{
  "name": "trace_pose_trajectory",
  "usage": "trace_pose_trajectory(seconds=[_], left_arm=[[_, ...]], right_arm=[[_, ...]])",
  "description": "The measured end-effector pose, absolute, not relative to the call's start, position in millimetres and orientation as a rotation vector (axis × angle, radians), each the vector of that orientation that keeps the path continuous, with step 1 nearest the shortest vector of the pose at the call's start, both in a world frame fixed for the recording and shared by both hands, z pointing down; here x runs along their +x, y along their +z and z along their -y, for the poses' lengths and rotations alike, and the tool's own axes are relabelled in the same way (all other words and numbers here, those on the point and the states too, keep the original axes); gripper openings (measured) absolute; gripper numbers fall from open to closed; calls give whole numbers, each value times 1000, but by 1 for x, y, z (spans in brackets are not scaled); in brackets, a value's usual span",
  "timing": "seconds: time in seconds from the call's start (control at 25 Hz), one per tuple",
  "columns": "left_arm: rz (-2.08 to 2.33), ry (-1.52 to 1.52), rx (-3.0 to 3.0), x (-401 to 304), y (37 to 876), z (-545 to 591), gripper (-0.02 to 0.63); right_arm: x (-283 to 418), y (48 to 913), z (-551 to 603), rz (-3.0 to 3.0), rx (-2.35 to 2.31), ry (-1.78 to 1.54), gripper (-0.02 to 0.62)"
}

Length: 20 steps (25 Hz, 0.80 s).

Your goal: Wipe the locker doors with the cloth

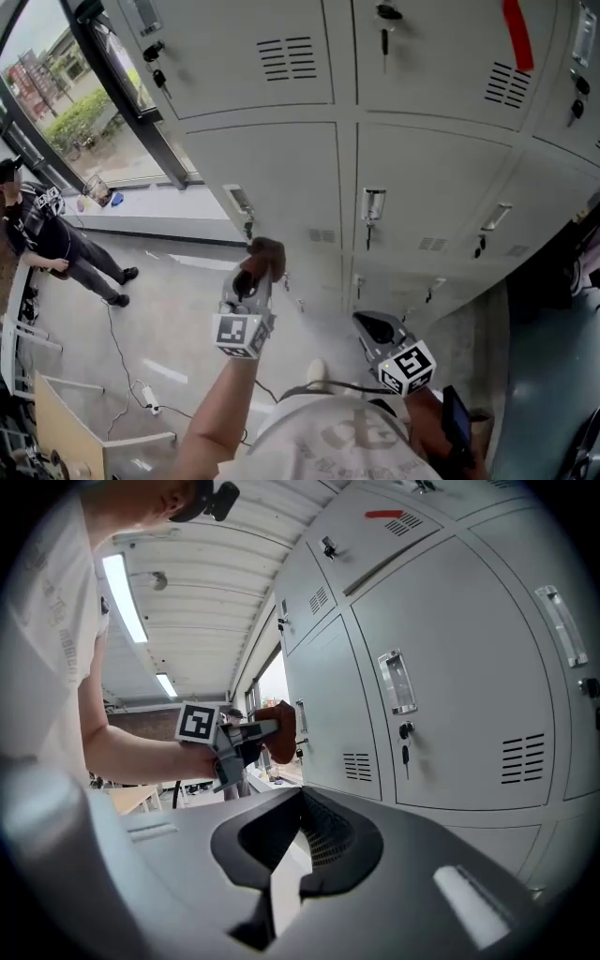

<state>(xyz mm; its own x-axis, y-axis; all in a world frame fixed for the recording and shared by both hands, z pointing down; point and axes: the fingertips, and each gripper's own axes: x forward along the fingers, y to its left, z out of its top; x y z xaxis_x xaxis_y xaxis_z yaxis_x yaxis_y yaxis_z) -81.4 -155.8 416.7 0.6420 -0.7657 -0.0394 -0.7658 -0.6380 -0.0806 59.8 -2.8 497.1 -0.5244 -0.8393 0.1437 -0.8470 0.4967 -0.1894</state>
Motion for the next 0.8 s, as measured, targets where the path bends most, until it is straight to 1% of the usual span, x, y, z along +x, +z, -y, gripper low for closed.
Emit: trace_pose_trajectory(seconds=[0.2, 0.44, 0.8], left_arm=[[-1228, -47, -2917, -59, 461, 81, 81], [-1174, -139, -3061, -48, 512, 25, 81], [-1045, -143, -3095, -33, 521, 3, 81]], right_arm=[[71, 514, -20, 2714, 1520, 405, 8], [63, 510, -32, 2745, 1465, 384, 8], [71, 507, -39, 2717, 1531, 346, 8]])
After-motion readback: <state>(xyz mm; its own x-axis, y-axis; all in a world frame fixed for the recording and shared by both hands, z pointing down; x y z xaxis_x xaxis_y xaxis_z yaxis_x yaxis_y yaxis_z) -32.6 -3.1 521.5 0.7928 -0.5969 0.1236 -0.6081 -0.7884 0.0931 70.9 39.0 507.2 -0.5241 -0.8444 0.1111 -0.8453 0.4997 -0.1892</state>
